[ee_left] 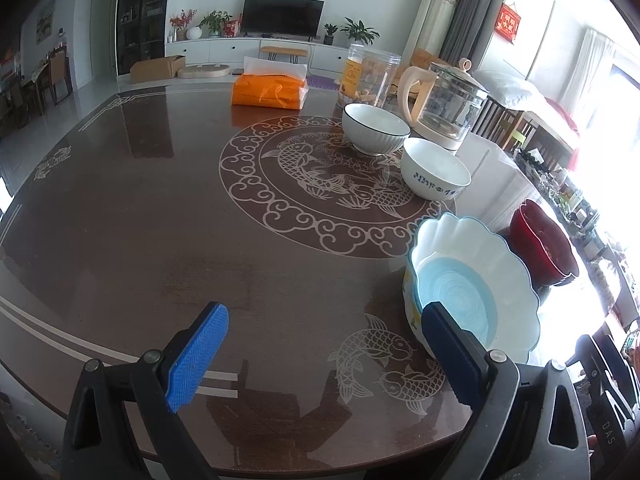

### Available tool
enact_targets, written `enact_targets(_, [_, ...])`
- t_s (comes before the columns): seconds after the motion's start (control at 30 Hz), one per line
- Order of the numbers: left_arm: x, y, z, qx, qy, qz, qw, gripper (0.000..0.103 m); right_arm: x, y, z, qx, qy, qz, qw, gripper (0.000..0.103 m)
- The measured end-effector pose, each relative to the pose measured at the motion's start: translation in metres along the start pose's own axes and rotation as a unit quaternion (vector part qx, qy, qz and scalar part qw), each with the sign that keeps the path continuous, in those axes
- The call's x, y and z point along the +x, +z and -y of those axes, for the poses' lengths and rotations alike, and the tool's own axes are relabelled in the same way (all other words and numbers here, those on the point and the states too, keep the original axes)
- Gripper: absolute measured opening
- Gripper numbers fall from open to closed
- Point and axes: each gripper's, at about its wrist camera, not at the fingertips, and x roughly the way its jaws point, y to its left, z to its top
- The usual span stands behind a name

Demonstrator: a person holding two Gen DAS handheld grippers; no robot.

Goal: Organize plates and bowls

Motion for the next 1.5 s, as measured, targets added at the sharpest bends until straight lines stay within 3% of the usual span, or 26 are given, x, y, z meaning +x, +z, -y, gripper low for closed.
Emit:
enact_targets(0.13, [0.002, 0.012, -0.006, 0.0, -0.004, 0.003, 1.0, 0.097, 0.009, 0.015, 0.006, -0.013, 0.029, -0.023, 0.999, 0.08])
enact_targets(0.33, [0.015, 0.048, -0.007, -0.009, -0.034, -0.001, 0.9994, 0.097, 0.042, 0.068, 0.008, -0.079, 0.071, -0.061, 0.992, 0.08])
enact_targets(0.47, [0.04, 0.084, -0.004, -0.01, -0.048, -0.019, 0.9986, 0.097, 0.086, 0.109, 0.014, -0.09, 0.095, -0.106, 0.986, 0.08])
enact_targets(0.67, [0.083, 0.144, -0.003, -0.016, -0.038, -0.034, 0.9986, 0.097, 0.162, 0.167, 0.011, -0.113, 0.125, -0.149, 0.974, 0.08])
enact_targets(0.97, [0.166, 0.209, -0.002, -0.068, -0.034, -0.086, 0.9933, 0.096, 0.247, 0.231, -0.048, -0.119, 0.194, -0.196, 0.954, 0.08])
enact_targets(1.13, [0.202, 0.227, 0.007, -0.083, -0.04, -0.108, 0.9899, 0.083, 0.298, 0.243, -0.084, -0.067, 0.22, -0.25, 0.94, 0.077])
enact_targets(1.23, [0.215, 0.233, 0.012, -0.076, -0.03, -0.11, 0.9906, 0.077, 0.328, 0.238, -0.099, -0.05, 0.214, -0.284, 0.933, 0.062])
enact_targets(1.3, [0.223, 0.235, 0.013, -0.072, -0.027, -0.111, 0.9908, 0.07, 0.347, 0.231, -0.104, -0.032, 0.212, -0.309, 0.926, 0.061])
enact_targets(1.43, [0.238, 0.235, 0.013, -0.069, -0.028, -0.128, 0.989, 0.054, 0.365, 0.224, -0.114, -0.027, 0.207, -0.315, 0.926, 0.058])
enact_targets(1.5, [0.245, 0.234, 0.013, -0.07, -0.03, -0.134, 0.9881, 0.046, 0.373, 0.221, -0.119, -0.031, 0.204, -0.32, 0.925, 0.051])
